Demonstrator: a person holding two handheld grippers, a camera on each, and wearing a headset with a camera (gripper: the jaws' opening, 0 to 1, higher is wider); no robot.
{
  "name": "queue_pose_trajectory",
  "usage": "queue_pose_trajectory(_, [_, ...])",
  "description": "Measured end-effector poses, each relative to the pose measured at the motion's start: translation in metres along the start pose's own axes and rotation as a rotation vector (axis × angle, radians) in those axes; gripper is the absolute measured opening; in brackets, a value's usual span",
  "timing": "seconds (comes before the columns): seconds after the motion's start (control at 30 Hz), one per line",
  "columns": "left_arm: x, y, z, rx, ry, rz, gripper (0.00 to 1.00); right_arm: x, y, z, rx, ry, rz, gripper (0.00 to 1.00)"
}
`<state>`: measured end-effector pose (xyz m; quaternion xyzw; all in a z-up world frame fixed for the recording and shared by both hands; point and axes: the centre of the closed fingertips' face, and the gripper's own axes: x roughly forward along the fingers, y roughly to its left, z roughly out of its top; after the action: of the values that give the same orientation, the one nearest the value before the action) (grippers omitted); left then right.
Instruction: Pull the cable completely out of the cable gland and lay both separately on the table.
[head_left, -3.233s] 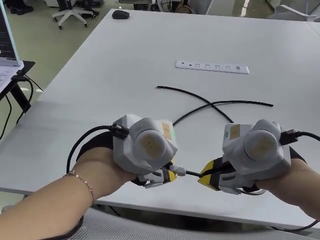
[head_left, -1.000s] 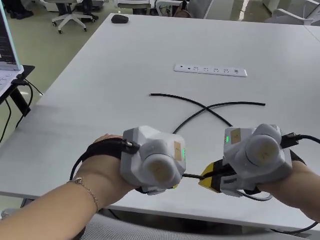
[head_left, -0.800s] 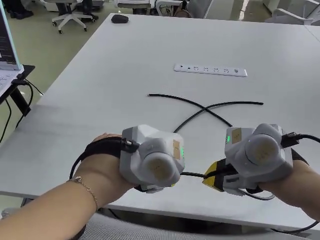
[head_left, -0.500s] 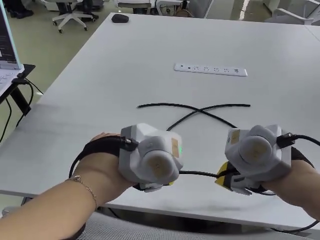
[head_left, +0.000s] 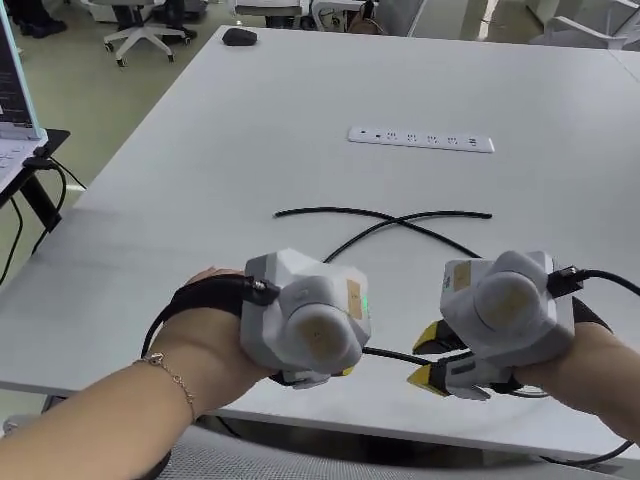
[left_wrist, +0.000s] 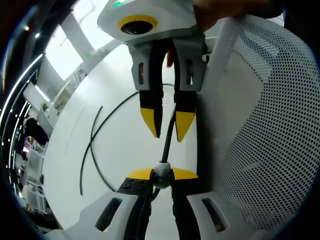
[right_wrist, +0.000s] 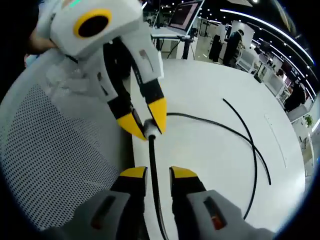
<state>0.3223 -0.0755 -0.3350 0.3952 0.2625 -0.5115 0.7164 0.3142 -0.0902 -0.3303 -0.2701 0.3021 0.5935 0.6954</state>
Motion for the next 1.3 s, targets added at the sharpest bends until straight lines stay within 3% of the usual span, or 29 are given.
queue_pose_trajectory(0.07, [0.001, -0.002, 0.0, 0.006, 0.0, -0.007, 0.15, -0.002, 0.004, 0.016, 0.013, -0.078, 0.018, 0.17])
queue_pose_trajectory(0.13, [0.002, -0.002, 0.0, 0.017, 0.001, -0.01, 0.15, -0.004, 0.005, 0.022, 0.019, -0.103, 0.028, 0.15])
queue_pose_trajectory(0.23, [0.004, -0.001, 0.001, 0.018, -0.006, -0.01, 0.15, -0.002, 0.005, 0.017, 0.016, -0.085, 0.028, 0.14])
queue_pose_trajectory(0.33, [0.004, -0.001, 0.003, 0.021, -0.015, -0.006, 0.15, 0.002, 0.006, 0.005, -0.012, -0.02, 0.022, 0.14])
queue_pose_trajectory(0.6, [0.005, 0.001, 0.003, 0.022, -0.021, -0.005, 0.15, 0.002, 0.006, 0.008, -0.006, -0.036, 0.027, 0.04])
queue_pose_trajectory(0.9, [0.007, 0.002, -0.001, 0.012, -0.005, -0.001, 0.15, 0.0, 0.003, 0.003, -0.007, -0.018, 0.011, 0.03])
queue_pose_trajectory(1.0, [0.005, 0.004, -0.001, 0.004, -0.006, 0.008, 0.15, 0.001, -0.001, -0.006, -0.012, 0.023, -0.004, 0.03])
queue_pose_trajectory(1.07, [0.003, 0.003, -0.001, -0.01, -0.007, 0.008, 0.14, -0.001, -0.007, -0.026, -0.028, 0.129, -0.038, 0.03])
queue_pose_trajectory(1.3, [-0.001, 0.002, -0.001, -0.008, 0.002, 0.007, 0.14, -0.001, -0.004, -0.022, -0.019, 0.1, -0.024, 0.03])
